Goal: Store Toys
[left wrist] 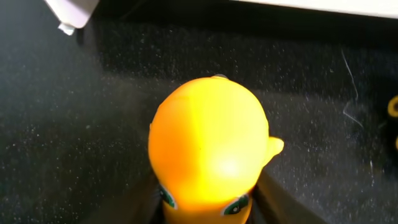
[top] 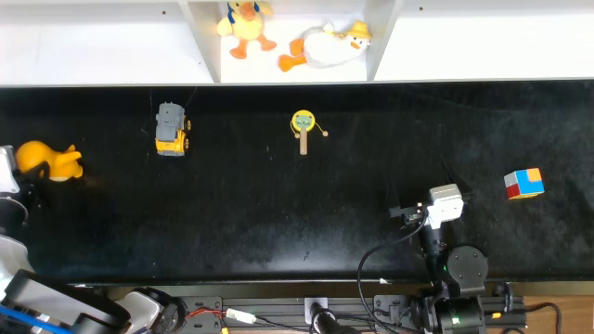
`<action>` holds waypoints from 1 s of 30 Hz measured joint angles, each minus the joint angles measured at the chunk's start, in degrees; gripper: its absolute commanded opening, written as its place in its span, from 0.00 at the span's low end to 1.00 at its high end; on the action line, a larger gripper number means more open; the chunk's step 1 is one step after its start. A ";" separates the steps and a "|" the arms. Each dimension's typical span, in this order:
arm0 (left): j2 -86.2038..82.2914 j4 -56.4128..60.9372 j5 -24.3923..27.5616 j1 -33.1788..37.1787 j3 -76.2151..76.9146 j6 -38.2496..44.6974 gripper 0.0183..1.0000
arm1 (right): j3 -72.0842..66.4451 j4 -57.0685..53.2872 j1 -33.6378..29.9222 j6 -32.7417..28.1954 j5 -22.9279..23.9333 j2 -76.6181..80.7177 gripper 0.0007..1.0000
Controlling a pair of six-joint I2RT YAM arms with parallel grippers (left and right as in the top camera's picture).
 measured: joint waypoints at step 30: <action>-2.27 2.45 -14.78 -24.46 17.49 -22.18 0.08 | 0.00 0.02 0.00 0.02 0.00 0.00 0.99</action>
